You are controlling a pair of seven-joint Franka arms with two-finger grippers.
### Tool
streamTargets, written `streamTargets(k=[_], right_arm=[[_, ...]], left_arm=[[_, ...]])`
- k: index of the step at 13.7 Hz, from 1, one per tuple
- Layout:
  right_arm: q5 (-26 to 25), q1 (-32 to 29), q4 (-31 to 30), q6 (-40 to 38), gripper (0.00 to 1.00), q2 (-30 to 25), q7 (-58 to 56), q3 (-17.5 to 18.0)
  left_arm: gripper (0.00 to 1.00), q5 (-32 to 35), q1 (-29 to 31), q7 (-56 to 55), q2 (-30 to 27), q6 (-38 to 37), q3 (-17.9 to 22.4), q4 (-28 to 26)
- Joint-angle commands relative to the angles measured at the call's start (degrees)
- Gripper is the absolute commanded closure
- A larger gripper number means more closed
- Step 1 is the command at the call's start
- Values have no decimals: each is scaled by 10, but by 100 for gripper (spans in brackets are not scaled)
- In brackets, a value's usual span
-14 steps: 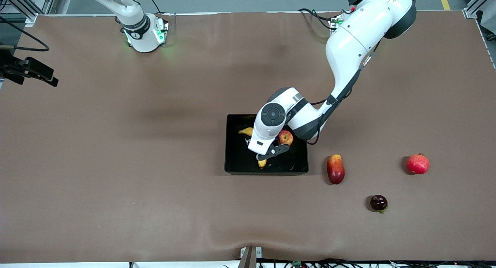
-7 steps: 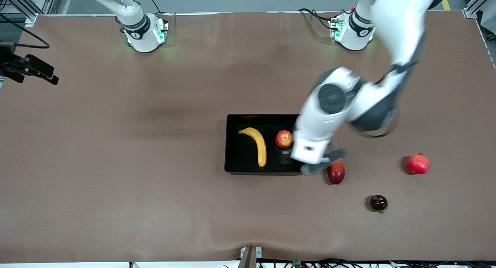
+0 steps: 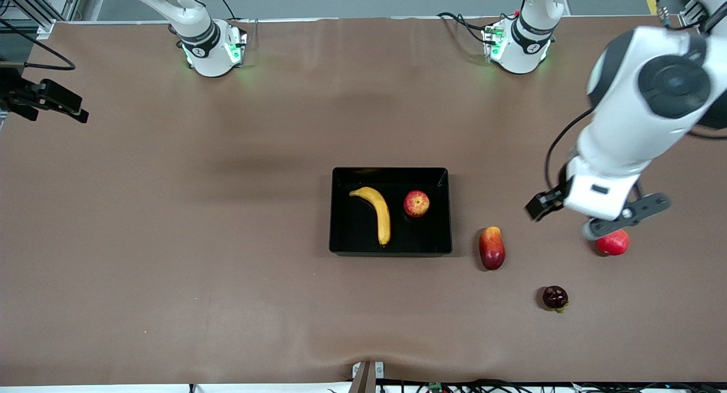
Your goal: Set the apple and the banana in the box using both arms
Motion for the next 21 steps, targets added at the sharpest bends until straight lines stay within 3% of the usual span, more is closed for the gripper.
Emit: streamTargets(k=[1,3,7,9,21], right_arm=[[16,1,-2,8,0,-3,-8,1],[17,2,1,7,0,-4,-9,-1],[18,-22,3,3,0,-9,-7,-13],[15,-13,2,-12,0,-12,-1,-17],[7,-9,-3,-4,0,0,0,-15]], left_arm=[[0,-34,29,69,-58,-31,-2,-36],[0,-58,31,118,-113,-35,16,-86],[0,-120,7,233,-204,-35,123,-175],[0,-139,-9,249,-243,-34,153,-212],[0,-167,-10,300,-254,-77,145,-189]])
